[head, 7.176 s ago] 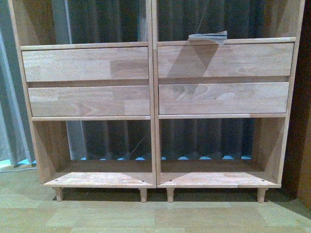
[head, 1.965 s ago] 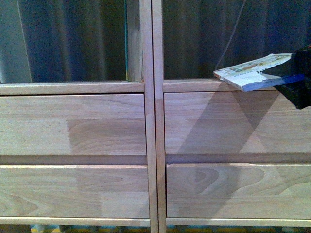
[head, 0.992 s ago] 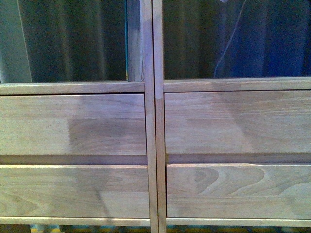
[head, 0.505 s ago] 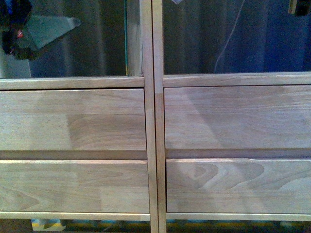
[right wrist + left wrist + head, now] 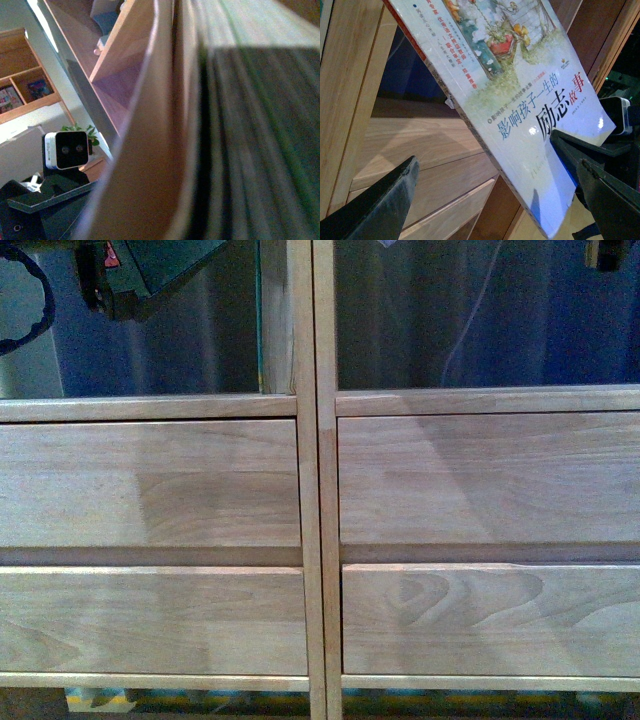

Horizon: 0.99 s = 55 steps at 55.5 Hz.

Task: Organize books on shelf

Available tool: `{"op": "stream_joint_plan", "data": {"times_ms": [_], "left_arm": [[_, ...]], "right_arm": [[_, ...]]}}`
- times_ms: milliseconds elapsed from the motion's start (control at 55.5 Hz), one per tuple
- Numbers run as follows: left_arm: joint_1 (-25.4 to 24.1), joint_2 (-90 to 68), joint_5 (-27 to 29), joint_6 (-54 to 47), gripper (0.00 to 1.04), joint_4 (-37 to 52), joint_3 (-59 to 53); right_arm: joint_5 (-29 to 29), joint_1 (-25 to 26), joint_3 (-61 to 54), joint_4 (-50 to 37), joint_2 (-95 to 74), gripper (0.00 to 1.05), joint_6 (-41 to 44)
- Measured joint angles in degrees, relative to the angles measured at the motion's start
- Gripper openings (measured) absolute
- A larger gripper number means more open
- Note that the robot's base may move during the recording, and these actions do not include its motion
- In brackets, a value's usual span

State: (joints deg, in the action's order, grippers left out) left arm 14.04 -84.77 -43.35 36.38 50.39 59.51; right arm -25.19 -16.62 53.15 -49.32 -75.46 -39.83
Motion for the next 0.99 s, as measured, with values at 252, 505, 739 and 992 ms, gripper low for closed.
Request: {"op": "stream_joint_plan", "data": {"times_ms": [252, 505, 739, 992], "left_arm": [[0.26, -1.44, -0.63, 3.69, 0.97, 3.23, 2.69], [2.91, -2.84, -2.16, 7.37, 0.97, 8.22, 3.19], [4.13, -4.35, -2.01, 12.9, 0.97, 14.45, 3.19], [4.72, -4.72, -1.14, 15.45, 0.93, 17.31, 3.19]], "right_arm": [[-1.88, -0.28, -3.02, -3.78, 0.02, 0.07, -6.08], [-3.04, -0.63, -4.79, -8.02, 0.02, 0.07, -13.51], [-7.39, 0.07, -6.25, -17.49, 0.07, 0.07, -24.79], [-12.74, -0.74, -8.5, -18.64, 0.52, 0.07, -28.04]]}}
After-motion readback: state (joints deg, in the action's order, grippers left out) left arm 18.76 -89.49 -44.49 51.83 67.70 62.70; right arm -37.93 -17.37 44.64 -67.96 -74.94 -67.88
